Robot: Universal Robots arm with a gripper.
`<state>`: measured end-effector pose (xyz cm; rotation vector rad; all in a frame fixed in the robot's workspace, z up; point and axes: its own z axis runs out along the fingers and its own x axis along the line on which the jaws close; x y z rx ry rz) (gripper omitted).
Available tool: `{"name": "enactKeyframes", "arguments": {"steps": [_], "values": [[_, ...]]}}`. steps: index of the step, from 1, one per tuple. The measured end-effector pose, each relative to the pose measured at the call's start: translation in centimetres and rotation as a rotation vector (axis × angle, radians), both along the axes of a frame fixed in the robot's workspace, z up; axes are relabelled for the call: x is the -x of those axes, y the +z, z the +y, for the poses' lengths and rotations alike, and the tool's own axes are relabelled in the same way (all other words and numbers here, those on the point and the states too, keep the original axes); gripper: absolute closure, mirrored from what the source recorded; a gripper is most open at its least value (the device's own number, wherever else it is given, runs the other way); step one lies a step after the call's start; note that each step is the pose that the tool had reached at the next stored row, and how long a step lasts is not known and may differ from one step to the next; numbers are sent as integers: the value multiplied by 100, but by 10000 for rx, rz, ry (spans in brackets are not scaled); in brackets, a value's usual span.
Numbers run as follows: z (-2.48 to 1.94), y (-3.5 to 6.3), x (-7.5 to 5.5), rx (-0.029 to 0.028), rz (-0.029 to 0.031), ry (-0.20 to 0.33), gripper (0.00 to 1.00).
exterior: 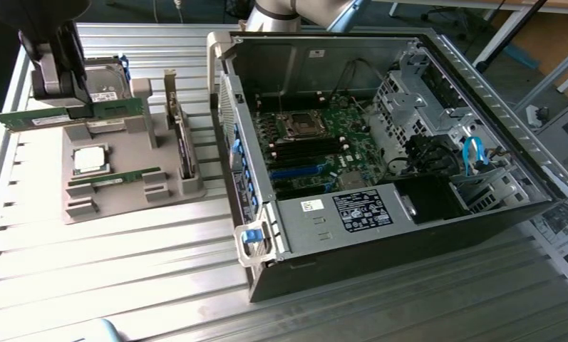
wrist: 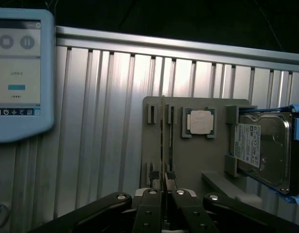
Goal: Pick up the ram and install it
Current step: 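Pick up the ram and move it above insertion slot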
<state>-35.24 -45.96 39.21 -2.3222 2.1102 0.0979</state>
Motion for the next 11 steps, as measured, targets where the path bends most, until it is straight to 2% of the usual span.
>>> {"name": "enactKeyframes", "arguments": {"steps": [11], "values": [[0, 96, 0, 0, 0, 0, 87]]}}
